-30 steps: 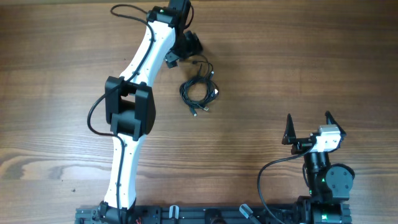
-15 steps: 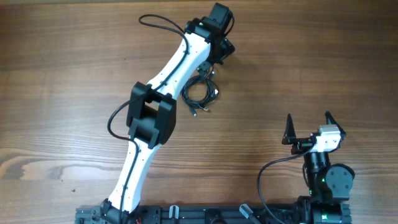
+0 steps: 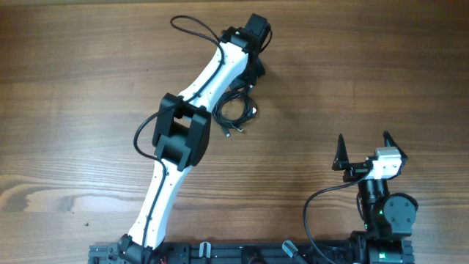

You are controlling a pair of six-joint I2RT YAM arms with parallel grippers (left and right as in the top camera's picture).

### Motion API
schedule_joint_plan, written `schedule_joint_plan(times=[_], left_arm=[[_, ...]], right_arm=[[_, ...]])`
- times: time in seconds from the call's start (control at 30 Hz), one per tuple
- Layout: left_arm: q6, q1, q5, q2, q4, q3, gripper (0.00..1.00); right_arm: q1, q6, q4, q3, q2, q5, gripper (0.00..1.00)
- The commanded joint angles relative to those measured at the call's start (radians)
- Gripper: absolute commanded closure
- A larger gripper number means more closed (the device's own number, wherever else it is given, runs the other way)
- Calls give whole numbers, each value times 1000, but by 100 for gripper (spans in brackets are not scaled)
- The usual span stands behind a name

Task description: Untangle cables

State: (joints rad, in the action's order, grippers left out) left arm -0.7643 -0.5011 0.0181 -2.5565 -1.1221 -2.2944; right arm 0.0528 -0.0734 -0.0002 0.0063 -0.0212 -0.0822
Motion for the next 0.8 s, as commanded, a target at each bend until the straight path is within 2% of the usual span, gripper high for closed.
schedule_joint_plan(times=[0.0, 0.07, 0.17, 0.23, 0.3, 0.47, 0.77], left_arm=[[319, 56, -259, 156, -48, -24, 96], [492, 91, -554, 228, -80, -24, 96], [661, 138, -916, 306, -132, -24, 96], [717, 168, -1101, 346, -155, -24, 96], [717, 185, -1194, 365, -154, -24, 96], [716, 192, -1209, 370, -167, -24, 96], [715, 189, -1090, 370, -166, -24, 96]], right_arm=[[1, -5, 4, -1, 7, -8, 0], [1, -5, 4, -1, 7, -8, 0], [1, -5, 4, -1, 7, -8, 0], [1, -5, 4, -1, 7, -8, 0], [1, -5, 4, -1, 7, -8, 0], [1, -5, 4, -1, 7, -8, 0], [1, 22, 28, -1, 7, -35, 0]])
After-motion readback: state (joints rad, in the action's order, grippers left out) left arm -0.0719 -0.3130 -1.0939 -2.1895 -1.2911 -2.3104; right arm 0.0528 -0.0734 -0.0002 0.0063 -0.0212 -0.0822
